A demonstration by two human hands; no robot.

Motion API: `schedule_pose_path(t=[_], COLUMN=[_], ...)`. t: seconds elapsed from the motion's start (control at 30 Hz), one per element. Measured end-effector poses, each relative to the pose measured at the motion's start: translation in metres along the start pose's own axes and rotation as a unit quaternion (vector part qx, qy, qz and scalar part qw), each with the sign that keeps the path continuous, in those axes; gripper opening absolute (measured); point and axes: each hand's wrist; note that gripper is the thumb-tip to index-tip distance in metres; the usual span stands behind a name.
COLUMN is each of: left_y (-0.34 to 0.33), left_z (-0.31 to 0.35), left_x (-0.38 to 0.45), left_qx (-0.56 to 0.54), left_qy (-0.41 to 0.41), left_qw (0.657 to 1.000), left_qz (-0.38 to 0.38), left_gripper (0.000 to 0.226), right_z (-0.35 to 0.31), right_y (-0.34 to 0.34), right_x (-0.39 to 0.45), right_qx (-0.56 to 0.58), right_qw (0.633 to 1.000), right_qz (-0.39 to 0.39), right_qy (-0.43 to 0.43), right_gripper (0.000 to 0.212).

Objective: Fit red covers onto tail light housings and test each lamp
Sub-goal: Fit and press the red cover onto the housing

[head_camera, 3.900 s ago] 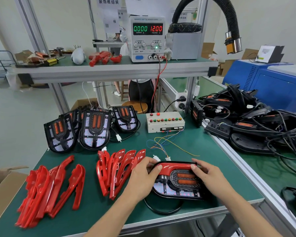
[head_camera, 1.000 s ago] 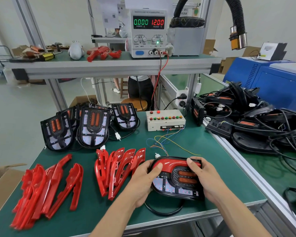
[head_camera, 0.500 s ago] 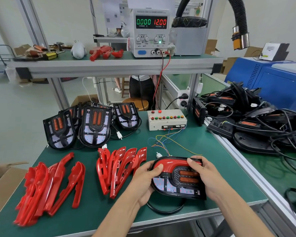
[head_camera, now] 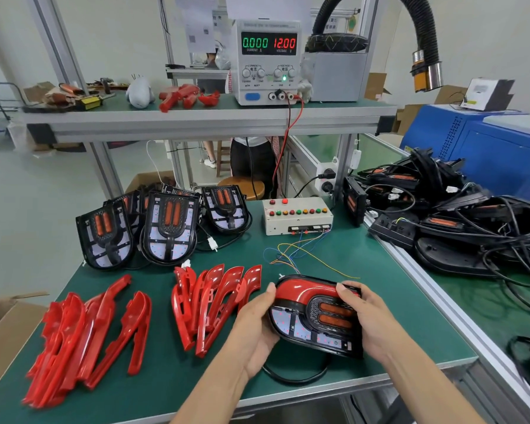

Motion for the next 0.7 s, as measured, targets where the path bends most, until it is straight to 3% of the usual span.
schedule_pose_path(t=[0.1, 0.27, 0.4, 0.53, 0.57, 0.63, 0.7], left_y=[-0.005, -0.012, -0.014, -0.014, -0.014, -0.015, -0.019], left_z=[-0.003, -0.001, -0.001, 0.000, 0.001, 0.003, 0.005], left_x=[0.000, 0.000, 0.005, 0.006, 0.006, 0.005, 0.003], left_qx=[0.011, -0.017, 0.002, 0.018, 0.024, 0.035, 0.045], left_qy=[0.001, 0.064, 0.033, 0.026, 0.025, 0.018, 0.008], left_qw=[0.999, 0.996, 0.997, 0.996, 0.996, 0.996, 0.996], left_qz=[0.047, 0.058, 0.069, 0.086, 0.085, 0.080, 0.074], left_gripper=[0.041, 0.035, 0.027, 0.023, 0.024, 0.026, 0.026], right_z=[0.002, 0.004, 0.003, 0.000, -0.004, -0.018, -0.034], right_y=[-0.001, -0.002, 0.001, 0.005, 0.006, 0.002, -0.014], right_x=[-0.003, -0.006, -0.004, 0.001, 0.002, -0.001, -0.010], right_qx=[0.005, 0.013, -0.013, -0.133, -0.195, -0.331, -0.436], right_qw=[1.000, 1.000, 0.999, 0.986, 0.967, 0.897, 0.819], right_qz=[0.003, 0.011, 0.009, 0.030, 0.041, 0.042, -0.007], right_qy=[0.009, 0.017, 0.028, 0.100, 0.156, 0.290, 0.373], right_gripper=[0.029, 0.044, 0.047, 0.019, 0.013, 0.012, 0.029])
Point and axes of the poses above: each hand's wrist, its own x-axis towards the middle knuckle, its own y-axis out of the back of the hand, z = x × y, and after that the axes turned 13 degrees about z, right-handed
